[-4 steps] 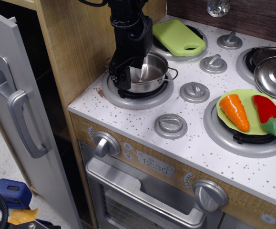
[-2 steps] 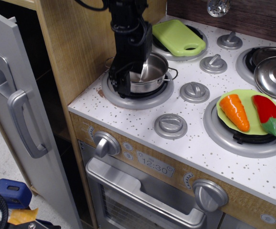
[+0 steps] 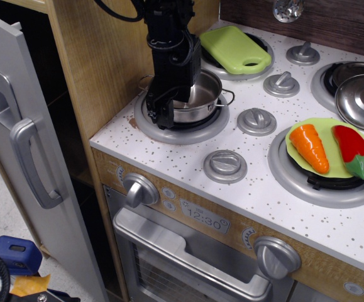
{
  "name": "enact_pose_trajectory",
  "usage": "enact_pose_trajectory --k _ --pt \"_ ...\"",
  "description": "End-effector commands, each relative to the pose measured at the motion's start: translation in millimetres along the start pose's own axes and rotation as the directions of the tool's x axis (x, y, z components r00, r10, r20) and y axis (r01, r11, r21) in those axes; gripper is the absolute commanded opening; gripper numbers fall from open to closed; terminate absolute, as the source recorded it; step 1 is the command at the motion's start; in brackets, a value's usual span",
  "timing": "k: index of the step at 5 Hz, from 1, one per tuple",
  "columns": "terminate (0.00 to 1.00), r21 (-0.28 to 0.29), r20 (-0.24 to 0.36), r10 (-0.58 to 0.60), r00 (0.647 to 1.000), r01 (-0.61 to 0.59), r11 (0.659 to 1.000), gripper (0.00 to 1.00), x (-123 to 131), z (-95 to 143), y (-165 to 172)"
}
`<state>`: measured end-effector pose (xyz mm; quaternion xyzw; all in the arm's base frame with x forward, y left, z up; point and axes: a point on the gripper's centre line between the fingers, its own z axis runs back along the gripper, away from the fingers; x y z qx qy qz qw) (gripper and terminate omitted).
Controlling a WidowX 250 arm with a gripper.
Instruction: Pick up pan from stove
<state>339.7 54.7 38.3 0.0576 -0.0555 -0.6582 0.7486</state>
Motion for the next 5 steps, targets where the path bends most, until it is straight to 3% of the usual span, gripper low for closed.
enact_pose_trajectory --k 1,3,5 --pt "0.00 0.014 0.034 0.010 0.999 -0.011 1.000 0.00 -8 -4 4" --pt "0.00 0.024 0.025 0.012 1.000 -0.012 1.000 0.00 -8 0 5" --pt "0.00 0.058 -0.009 -0.005 1.000 0.005 0.998 0.00 -5 21 7"
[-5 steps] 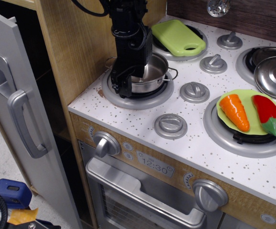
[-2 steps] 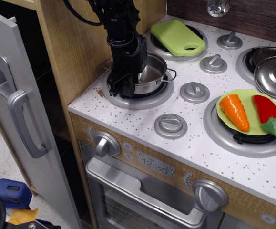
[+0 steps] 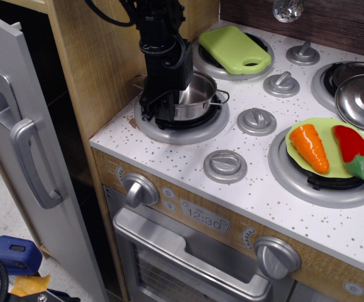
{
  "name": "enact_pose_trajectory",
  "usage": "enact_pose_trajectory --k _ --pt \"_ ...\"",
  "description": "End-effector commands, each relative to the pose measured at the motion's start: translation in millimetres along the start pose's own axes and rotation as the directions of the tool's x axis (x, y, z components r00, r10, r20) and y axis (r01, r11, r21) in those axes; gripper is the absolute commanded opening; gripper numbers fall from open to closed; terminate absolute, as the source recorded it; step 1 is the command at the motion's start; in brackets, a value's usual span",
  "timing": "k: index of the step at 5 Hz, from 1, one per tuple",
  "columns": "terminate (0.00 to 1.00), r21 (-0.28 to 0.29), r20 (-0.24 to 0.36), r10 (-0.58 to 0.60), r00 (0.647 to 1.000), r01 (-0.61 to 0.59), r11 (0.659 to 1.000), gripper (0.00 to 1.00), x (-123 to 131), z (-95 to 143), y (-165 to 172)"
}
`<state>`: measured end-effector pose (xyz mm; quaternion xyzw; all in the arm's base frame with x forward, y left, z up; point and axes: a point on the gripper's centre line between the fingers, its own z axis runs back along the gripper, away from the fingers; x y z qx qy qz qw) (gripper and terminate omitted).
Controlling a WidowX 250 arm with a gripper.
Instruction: Pick up pan from stove
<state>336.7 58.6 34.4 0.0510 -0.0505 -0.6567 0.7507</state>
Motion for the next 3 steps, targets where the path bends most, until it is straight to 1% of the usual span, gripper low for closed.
enact_pose_trajectory --k 1,2,3 --pt "0.00 0.121 -0.034 -0.015 0.999 0.019 0.992 0.00 1 34 9" --pt "0.00 0.189 -0.065 -0.008 0.998 0.020 0.982 0.00 4 45 6" --pt "1.00 0.223 -0.070 -0.009 0.998 0.024 0.975 0.00 2 47 6"
